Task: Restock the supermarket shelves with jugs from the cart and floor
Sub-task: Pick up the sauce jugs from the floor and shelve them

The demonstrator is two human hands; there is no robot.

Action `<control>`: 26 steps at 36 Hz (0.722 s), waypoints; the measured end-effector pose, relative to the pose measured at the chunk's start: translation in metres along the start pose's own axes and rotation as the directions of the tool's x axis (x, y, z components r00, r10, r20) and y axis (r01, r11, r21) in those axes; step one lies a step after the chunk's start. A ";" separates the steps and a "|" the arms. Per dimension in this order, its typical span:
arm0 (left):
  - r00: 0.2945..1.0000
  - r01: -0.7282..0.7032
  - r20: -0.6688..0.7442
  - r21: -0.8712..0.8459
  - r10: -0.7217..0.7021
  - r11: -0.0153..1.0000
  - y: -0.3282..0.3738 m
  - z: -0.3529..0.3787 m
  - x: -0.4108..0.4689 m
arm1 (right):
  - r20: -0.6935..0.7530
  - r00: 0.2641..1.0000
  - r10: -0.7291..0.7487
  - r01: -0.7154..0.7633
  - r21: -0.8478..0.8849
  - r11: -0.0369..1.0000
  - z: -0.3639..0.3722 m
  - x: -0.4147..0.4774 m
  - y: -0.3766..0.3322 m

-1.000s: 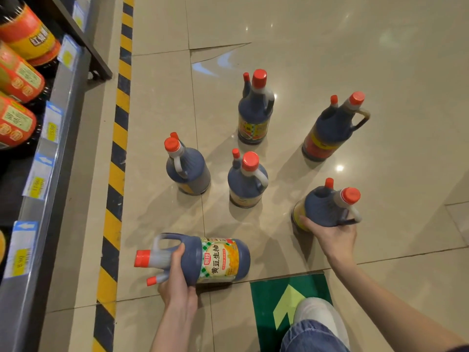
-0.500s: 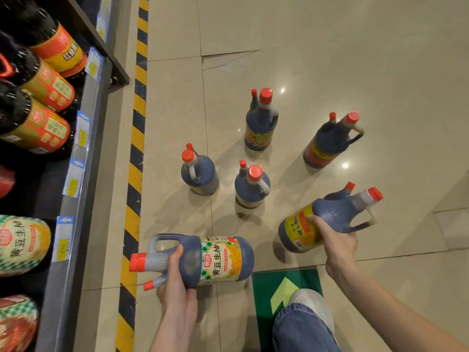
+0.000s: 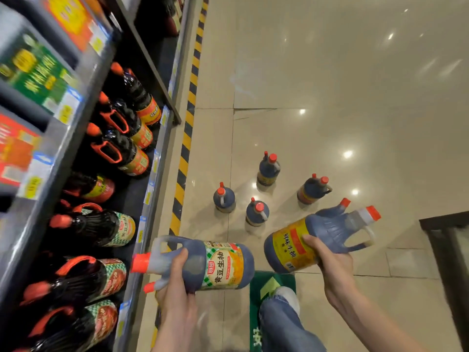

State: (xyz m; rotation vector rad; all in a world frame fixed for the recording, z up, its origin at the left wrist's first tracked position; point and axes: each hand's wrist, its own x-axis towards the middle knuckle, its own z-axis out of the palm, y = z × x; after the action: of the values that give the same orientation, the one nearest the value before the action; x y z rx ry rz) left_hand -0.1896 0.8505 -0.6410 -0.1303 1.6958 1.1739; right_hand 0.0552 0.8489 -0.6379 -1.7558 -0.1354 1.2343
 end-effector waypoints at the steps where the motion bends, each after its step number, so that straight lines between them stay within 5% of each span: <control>1: 1.000 -0.010 0.010 -0.013 0.011 1.000 0.013 0.000 -0.016 | 0.018 1.000 -0.010 0.010 -0.002 1.000 0.000 -0.015 -0.015; 13: 0.985 -0.169 -0.022 -0.274 0.170 0.947 0.166 -0.003 -0.202 | 0.258 0.963 -0.077 0.087 -0.028 0.996 0.016 -0.169 -0.160; 26: 0.932 -0.296 0.030 -0.516 0.362 0.804 0.288 -0.097 -0.345 | 0.544 0.803 -0.243 0.284 0.009 0.959 0.052 -0.328 -0.237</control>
State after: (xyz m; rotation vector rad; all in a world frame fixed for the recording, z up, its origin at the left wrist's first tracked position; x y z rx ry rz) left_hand -0.2583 0.7816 -0.1919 -0.0783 1.2906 1.8414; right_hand -0.0486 0.8264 -0.2442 -1.3401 -0.7433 1.4958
